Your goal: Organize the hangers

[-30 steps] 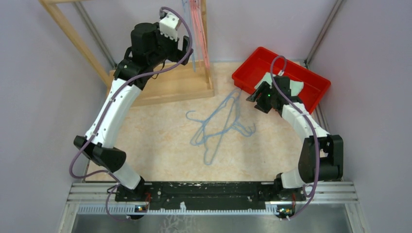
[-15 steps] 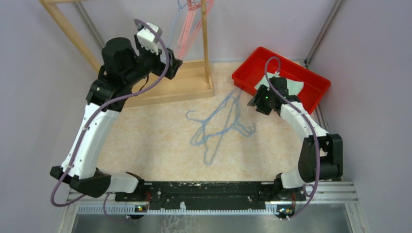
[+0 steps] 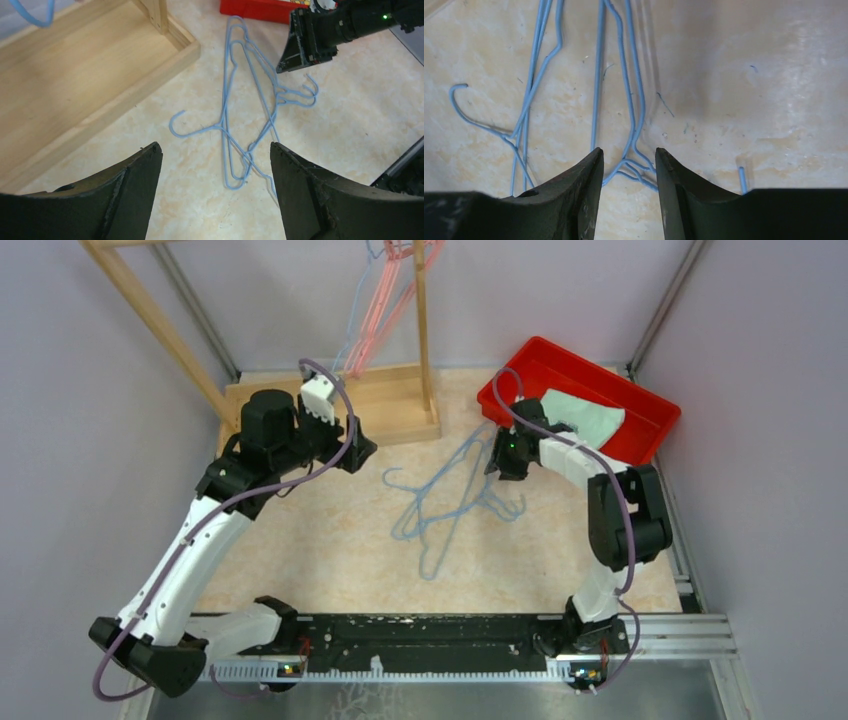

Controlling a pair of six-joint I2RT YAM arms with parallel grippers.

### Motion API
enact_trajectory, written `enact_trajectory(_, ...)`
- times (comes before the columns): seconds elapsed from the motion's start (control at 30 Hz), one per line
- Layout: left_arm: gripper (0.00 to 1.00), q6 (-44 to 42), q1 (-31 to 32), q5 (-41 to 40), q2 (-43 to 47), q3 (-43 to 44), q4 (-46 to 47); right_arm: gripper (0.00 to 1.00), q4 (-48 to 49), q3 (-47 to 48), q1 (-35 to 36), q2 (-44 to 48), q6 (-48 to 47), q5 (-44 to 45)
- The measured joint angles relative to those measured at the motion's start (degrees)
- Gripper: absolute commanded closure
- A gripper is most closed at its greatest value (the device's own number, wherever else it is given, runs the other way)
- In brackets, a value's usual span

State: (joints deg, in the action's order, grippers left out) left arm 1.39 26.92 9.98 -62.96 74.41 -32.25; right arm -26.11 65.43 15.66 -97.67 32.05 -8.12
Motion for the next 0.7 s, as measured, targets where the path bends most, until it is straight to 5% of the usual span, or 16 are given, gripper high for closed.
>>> enact_trajectory(0.3,0.24,4.35,0.00,4.79,3.48,-9.27,2.78,0.57,-0.50,4.11,6.12,-3.76,-1.07,-0.98)
enact_trajectory(0.5,0.30,12.28,2.43,7.34,4.63,-23.52,9.46,0.56,-1.55,4.11,5.95,-3.76,-2.05,0.00)
enact_trajectory(0.7,0.31,20.33,9.81,4.79,-4.09,-32.70,15.21,0.56,-1.55,3.96,5.92,-3.69,-2.19,0.50)
